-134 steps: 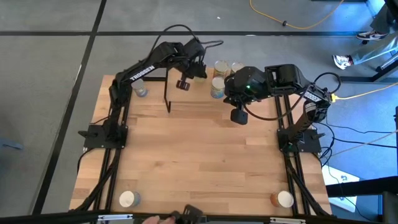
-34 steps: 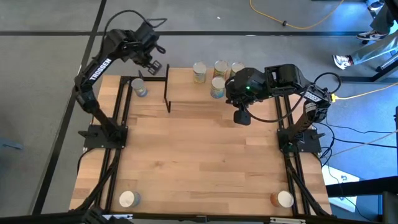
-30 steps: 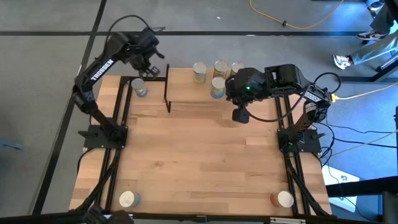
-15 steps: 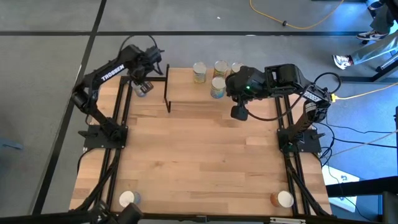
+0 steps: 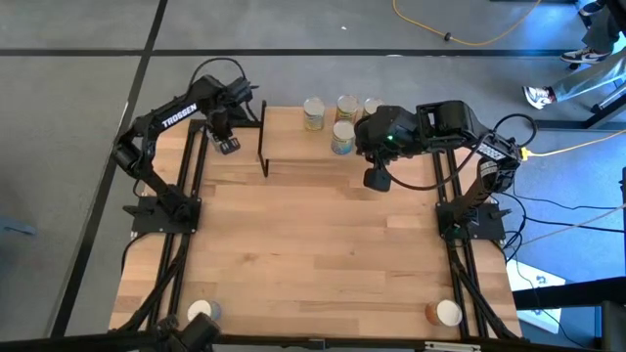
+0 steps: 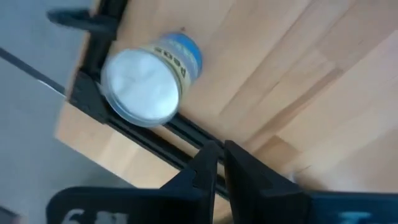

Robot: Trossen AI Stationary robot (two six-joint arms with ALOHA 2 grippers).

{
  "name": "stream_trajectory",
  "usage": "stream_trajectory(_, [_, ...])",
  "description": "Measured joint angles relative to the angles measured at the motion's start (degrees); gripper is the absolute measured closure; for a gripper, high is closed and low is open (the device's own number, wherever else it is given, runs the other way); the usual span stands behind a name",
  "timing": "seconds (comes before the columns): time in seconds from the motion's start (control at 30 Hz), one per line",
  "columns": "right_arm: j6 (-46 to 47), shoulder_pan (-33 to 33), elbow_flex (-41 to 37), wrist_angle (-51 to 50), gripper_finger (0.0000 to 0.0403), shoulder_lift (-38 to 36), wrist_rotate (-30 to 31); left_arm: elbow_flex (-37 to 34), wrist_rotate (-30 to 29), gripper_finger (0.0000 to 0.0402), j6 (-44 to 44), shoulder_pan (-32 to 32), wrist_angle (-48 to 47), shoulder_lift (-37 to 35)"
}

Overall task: Pick and place cans onto a shelf
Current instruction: Put the canned peas on the shelf

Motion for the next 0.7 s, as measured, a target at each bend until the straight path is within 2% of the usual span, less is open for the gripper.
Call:
stream_trajectory(0.1, [0.04, 0.0, 0.0, 0.0, 0.0398, 0.0, -0.89, -0.56, 3.92, 0.0387, -1.15, 2.52, 0.46, 0.0])
stream_trajectory(0.27, [0.03, 0.0, 0.0, 0.0, 0.0398, 0.0, -1.34, -0.56, 4.98, 0.0396, 0.6, 7.33, 1.02, 0.0])
stream_trajectory(0.4, [-0.03, 0.0, 0.0, 0.0, 0.0398, 0.0, -1.34, -0.56, 8.62, 0.0401, 3.57, 9.84, 1.08, 0.0])
stream_trajectory(0.7, [-0.37, 0.0, 0.0, 0.0, 0.0398, 0.0, -1.32, -0.56, 8.51, 0.04, 5.25, 10.32, 1.22, 0.0])
